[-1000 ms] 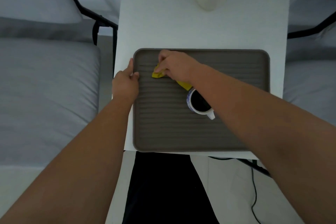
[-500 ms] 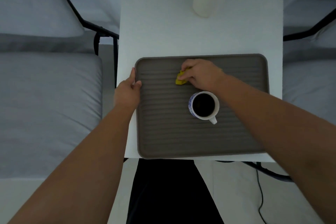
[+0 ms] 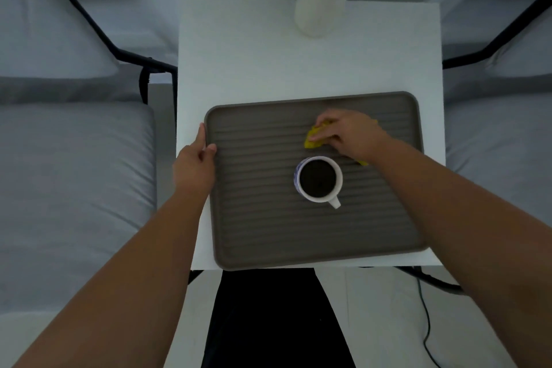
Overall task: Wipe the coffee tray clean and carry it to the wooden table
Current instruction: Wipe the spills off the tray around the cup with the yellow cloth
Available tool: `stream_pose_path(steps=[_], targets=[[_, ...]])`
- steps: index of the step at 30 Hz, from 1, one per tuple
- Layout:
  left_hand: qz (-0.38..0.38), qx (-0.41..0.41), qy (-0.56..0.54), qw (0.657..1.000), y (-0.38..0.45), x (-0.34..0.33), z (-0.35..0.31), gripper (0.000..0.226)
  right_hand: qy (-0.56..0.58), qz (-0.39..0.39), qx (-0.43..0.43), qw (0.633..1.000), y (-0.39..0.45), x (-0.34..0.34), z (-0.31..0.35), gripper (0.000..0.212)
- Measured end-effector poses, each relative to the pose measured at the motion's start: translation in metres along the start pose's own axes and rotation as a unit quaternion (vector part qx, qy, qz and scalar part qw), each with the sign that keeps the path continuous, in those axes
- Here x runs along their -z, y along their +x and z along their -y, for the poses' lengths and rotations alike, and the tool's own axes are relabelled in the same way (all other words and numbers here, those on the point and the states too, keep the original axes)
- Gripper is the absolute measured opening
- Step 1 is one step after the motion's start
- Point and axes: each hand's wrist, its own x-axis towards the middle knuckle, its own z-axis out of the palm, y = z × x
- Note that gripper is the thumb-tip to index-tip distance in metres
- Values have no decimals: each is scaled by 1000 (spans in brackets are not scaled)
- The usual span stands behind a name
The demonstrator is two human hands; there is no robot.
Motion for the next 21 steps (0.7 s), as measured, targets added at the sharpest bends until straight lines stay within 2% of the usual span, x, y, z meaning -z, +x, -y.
stream_pose_path(steps=[3, 7, 9, 14, 16, 19, 21], targets=[[-4, 2, 2, 1000, 0, -2, 1, 49, 42, -100, -130, 986, -42, -6, -20, 29], [-11, 0, 3, 1000, -1, -2, -1, 49, 80, -266, -300, 912, -72, -40, -15, 26], [-12, 2, 1, 1000, -3, -2, -4, 49, 69, -307, -323, 893, -77, -54, -3, 28], [-12, 14, 5, 1000, -6, 1, -8, 48, 40, -226, -158, 960, -94, -61, 4, 29], [-13, 20, 3, 1000, -5, 2, -9, 48, 52, -226, -195, 953, -102, -53, 0, 29], [-46, 26, 3, 999, -9, -1, -10, 54, 88, -268, -306, 909, -113, -45, -1, 31], [-76, -45, 31, 996, -23, -7, -15, 59, 108, -280, -339, 892, -119, -44, 4, 31]])
